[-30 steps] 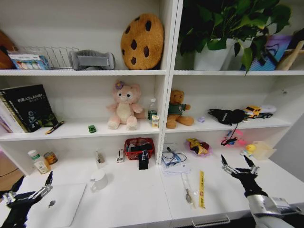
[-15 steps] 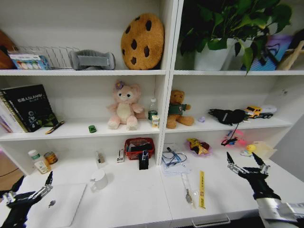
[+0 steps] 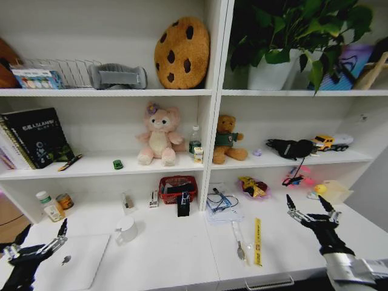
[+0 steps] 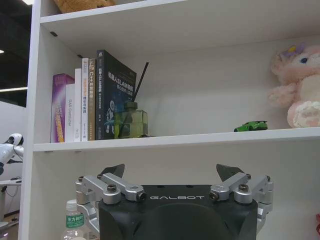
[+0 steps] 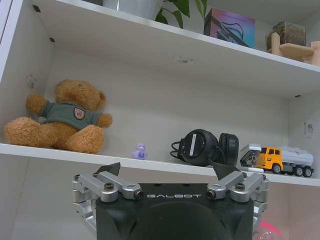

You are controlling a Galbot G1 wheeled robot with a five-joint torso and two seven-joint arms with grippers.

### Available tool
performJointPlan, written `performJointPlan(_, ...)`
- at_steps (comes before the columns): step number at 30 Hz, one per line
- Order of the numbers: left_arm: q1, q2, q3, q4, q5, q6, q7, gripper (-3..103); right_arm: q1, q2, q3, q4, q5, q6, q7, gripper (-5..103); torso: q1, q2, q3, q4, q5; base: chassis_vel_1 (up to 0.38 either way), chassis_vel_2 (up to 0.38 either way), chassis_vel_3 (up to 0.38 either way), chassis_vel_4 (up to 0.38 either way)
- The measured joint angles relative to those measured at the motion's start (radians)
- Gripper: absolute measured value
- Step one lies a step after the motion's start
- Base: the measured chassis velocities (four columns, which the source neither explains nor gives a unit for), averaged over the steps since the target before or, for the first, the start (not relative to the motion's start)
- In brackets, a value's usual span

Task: Organize the objects on the table.

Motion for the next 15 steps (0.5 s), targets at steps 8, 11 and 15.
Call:
performJointPlan(8,0.0,0.0,0.0,0.0,0.0,0.0,0.0,100,0.001,0.0,-0.001,-0.001,-0.001,-0.001,0.0,100,0.0,0.0,0.0,0.0,0.0,0.0,0.0,0.0,0.0)
performJointPlan(11,0.0,0.0,0.0,0.0,0.0,0.0,0.0,100,0.001,0.0,-0.001,-0.001,-0.001,-0.001,0.0,100,0.0,0.0,0.0,0.0,0.0001,0.0,0.0,0.0,0.0)
performJointPlan(15,0.0,0.0,0.0,0.0,0.0,0.0,0.0,100,0.001,0.0,-0.001,-0.002,-0.001,-0.001,0.0,100,0.0,0.0,0.0,0.0,0.0001,0.048,0.054,-0.035,-0.03)
